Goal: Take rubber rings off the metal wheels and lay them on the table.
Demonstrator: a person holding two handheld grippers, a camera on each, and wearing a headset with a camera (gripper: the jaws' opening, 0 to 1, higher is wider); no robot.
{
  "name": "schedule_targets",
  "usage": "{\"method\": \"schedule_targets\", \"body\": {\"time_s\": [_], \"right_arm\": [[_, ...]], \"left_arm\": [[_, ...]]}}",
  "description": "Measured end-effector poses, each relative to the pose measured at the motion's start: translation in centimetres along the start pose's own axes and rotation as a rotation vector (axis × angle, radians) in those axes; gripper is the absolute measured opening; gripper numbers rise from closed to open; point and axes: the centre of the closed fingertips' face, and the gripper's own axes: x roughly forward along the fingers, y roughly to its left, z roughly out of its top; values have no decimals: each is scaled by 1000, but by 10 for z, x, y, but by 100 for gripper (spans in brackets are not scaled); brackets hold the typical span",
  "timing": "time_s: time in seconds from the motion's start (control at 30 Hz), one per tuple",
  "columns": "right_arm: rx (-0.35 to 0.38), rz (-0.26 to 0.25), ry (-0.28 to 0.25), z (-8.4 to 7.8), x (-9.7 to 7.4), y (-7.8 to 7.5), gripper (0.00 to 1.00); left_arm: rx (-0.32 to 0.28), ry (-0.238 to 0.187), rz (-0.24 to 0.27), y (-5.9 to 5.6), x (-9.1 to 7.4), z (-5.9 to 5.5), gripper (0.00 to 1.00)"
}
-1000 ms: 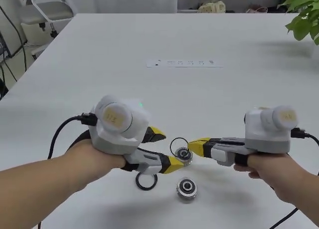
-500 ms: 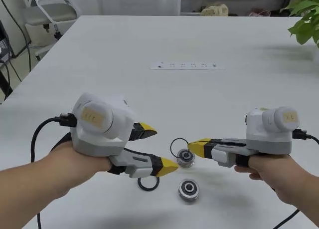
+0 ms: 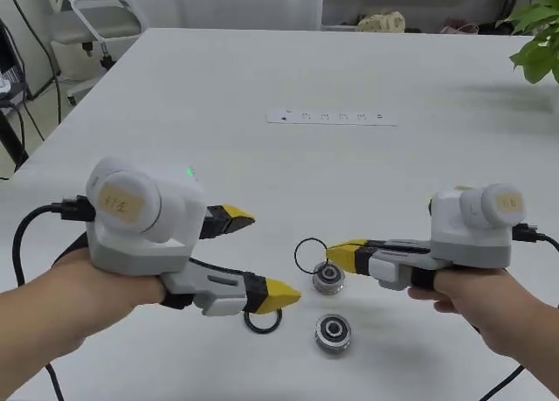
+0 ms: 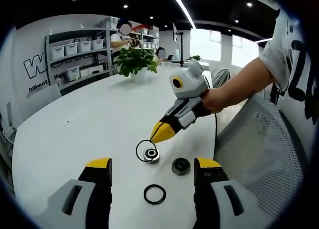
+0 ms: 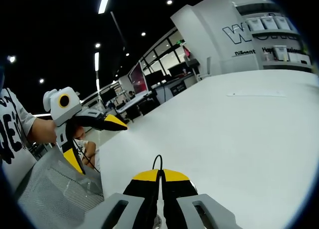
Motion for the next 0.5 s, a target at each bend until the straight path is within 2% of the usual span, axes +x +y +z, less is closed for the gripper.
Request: {"method": "schedule_targets", "body": {"time_s": [0.27,0.5], "right_arm": [[-5,22,-2,5,5,10,0],[-12,52,12,4,11,21,0]], "left_arm": [[-20,-7,21,0,-17,-4,70],[-10,-7,47,3,-33,-10,75]]}}
